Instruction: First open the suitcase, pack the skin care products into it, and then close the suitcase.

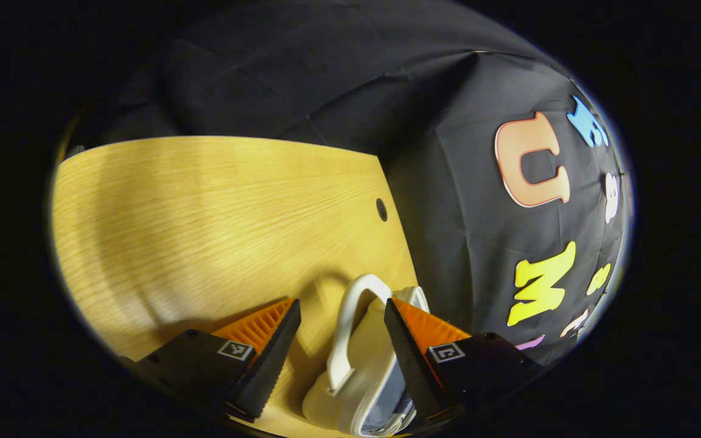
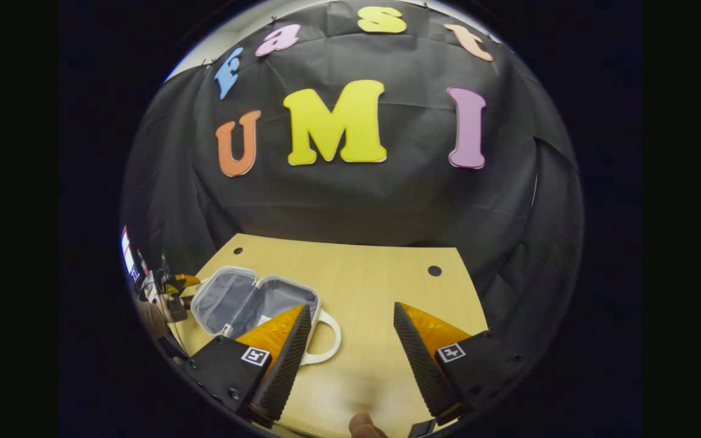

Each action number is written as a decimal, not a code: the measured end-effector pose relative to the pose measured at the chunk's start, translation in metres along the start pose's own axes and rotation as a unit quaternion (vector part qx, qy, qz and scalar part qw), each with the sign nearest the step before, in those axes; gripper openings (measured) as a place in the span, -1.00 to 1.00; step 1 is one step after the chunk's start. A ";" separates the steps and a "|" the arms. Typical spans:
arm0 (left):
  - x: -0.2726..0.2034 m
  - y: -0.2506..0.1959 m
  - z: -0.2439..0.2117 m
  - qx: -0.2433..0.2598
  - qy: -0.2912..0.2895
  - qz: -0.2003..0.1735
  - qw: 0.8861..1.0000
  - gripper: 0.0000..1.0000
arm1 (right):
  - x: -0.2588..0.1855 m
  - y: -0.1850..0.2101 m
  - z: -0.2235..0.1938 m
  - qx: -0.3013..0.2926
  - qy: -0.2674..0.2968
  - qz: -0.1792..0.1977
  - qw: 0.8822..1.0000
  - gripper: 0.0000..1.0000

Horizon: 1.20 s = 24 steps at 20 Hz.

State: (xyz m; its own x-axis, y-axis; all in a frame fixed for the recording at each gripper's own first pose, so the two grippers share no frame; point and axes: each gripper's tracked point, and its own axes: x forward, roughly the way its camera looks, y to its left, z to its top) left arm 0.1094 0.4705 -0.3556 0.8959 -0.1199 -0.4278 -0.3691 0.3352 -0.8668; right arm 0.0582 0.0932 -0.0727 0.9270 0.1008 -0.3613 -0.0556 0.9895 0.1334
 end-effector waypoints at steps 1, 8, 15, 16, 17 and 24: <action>0.001 0.000 0.002 -0.008 0.002 -0.002 1.000 0.66 | -0.001 -0.009 0.000 0.007 0.000 -0.008 1.000 0.62; -0.004 -0.016 -0.001 -0.021 0.000 -0.002 1.000 -0.75 | -0.010 -0.048 0.011 0.025 -0.014 -0.031 0.999 0.63; -0.043 -0.122 0.010 0.139 -0.043 -0.024 0.989 -0.90 | -0.028 -0.064 0.038 0.011 -0.059 -0.009 0.998 0.62; -0.050 -0.143 0.006 0.163 -0.046 -0.027 0.985 -0.90 | -0.030 -0.066 0.041 0.009 -0.065 -0.002 0.998 0.62; -0.055 -0.165 -0.001 0.192 -0.050 -0.033 0.980 -0.90 | -0.032 -0.067 0.044 0.006 -0.070 0.004 0.998 0.62; -0.082 -0.279 -0.090 0.361 -0.071 -0.066 0.927 -0.90 | -0.043 -0.092 0.041 0.000 -0.076 0.038 0.996 0.62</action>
State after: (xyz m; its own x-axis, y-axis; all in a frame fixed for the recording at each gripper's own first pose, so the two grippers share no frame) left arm 0.1167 0.3026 -0.1022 0.9638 -0.0977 -0.2481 -0.0377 0.8712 -0.4896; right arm 0.0386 -0.0063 -0.0318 0.9655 0.1583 -0.2067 -0.1272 0.9795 0.1559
